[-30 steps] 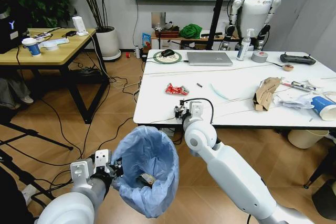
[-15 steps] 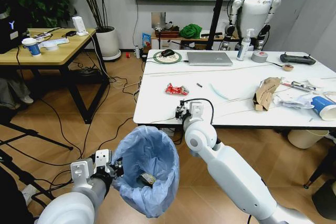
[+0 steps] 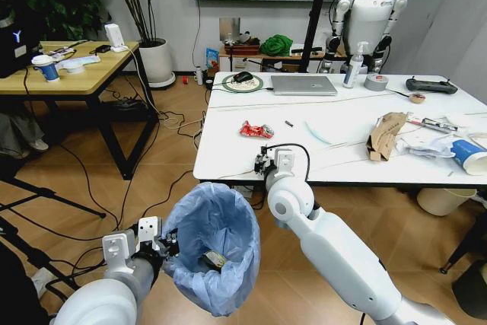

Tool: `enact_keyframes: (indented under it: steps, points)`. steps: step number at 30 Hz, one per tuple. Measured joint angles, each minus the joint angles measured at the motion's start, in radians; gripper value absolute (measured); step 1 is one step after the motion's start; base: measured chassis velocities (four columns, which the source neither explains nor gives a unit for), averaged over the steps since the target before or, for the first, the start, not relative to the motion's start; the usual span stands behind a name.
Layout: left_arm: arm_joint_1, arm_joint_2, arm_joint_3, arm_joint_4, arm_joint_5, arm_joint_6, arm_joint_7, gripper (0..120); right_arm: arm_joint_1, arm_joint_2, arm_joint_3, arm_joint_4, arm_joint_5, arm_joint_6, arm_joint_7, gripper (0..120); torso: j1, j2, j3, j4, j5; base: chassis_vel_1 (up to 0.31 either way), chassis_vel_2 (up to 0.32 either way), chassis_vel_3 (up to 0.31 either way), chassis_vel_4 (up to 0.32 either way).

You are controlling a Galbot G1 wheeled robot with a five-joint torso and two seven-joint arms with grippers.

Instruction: Pick up the trash bin and place the trash from the table into it.

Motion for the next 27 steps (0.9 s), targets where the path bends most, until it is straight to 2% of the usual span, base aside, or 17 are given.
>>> enact_keyframes:
  steps: [7, 13, 24, 27]
  points:
    - [0.000, 0.000, 0.000, 0.000, 0.001, 0.000, 0.000, 0, 0.000, 0.000, -0.003, -0.001, -0.003, -0.001, 0.000, 5, 0.000, 0.000, 0.000, 0.0000, 0.0000, 0.000, 0.000, 0.000, 0.000]
    - [-0.002, 0.000, 0.001, 0.000, 0.001, 0.000, 0.001, 0, 0.000, -0.002, -0.003, -0.001, -0.003, -0.001, 0.000, 0, 0.000, 0.000, 0.000, 0.0001, 0.0001, 0.000, 0.000, 0.000, 0.000]
    - [-0.004, 0.001, -0.004, 0.000, 0.001, 0.000, 0.002, 0, 0.000, -0.013, 0.015, 0.025, 0.014, 0.004, -0.008, 0, 0.000, 0.000, 0.000, 0.0000, 0.0001, 0.000, 0.000, 0.000, 0.000]
    - [-0.005, 0.000, -0.011, 0.000, -0.009, 0.000, -0.002, 0, 0.003, -0.020, 0.024, 0.052, 0.016, 0.030, -0.050, 0, 0.000, 0.000, 0.000, 0.0001, 0.0000, 0.000, 0.000, 0.000, 0.000]
